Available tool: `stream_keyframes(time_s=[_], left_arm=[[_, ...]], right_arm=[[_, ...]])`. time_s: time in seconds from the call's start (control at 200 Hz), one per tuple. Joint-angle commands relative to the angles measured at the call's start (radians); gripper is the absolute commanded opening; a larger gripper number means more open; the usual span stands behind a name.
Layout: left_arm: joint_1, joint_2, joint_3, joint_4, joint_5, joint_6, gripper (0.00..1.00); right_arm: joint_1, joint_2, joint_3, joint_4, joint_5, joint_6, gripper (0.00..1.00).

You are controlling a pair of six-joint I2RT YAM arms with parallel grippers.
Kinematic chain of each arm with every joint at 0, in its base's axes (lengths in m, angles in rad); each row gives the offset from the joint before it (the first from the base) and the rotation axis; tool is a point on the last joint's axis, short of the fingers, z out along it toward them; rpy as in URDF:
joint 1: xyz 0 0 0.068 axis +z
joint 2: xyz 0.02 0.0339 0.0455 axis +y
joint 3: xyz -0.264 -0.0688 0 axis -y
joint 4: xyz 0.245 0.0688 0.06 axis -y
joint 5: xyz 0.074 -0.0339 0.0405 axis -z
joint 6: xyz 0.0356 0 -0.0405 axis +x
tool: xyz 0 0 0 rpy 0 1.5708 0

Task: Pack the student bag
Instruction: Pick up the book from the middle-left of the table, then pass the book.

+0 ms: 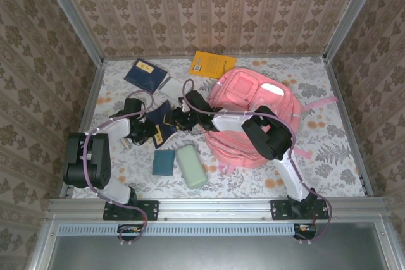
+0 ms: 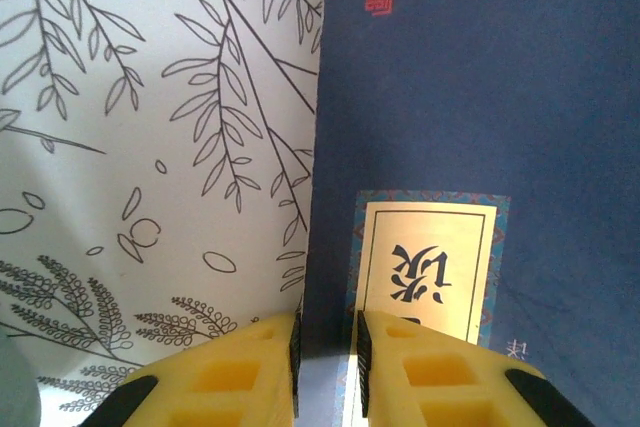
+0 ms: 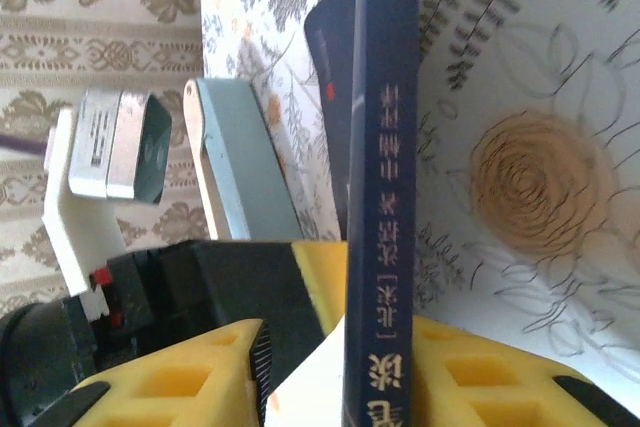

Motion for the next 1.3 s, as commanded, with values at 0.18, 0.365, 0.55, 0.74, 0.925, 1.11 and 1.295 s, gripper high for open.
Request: stream_keyframes(time_s=[0.18,0.365,0.55,0.74,0.925,1.11,1.295], left_arm=[[-0.004,-0.013,-0.007,-0.087,0.016,0.017,0.24],[0.017,-0.143,0.021,-0.085,0.072,-0.031,0.44],[0.059,-0.241,0.021,0.067,0.271,-0.144,0.59],[0.074,-0.249,0.019,0.334,0.440,-0.327,0.63],[0.069,-0.202,0.019,0.611,0.544,-0.517,0.73],[0.019,-0.148,0.076,0.634,0.566,-0.521,0.79],[0.002,-0.126,0.067,0.645,0.559,-0.529,0.78]], right_arm=[[-0.012,-0.116,-0.047,-0.115,-0.009,-0.113,0.01],[-0.049,-0.209,-0.101,-0.054,0.008,-0.108,0.00],[-0.109,-0.320,-0.142,-0.017,-0.021,-0.084,0.00],[-0.165,-0.413,-0.204,0.055,-0.066,-0.018,0.00],[-0.183,-0.480,-0.247,0.129,-0.098,0.030,0.00],[-0.184,-0.518,-0.252,0.147,-0.105,0.046,0.00],[-0.189,-0.554,-0.263,0.179,-0.103,0.065,0.00]])
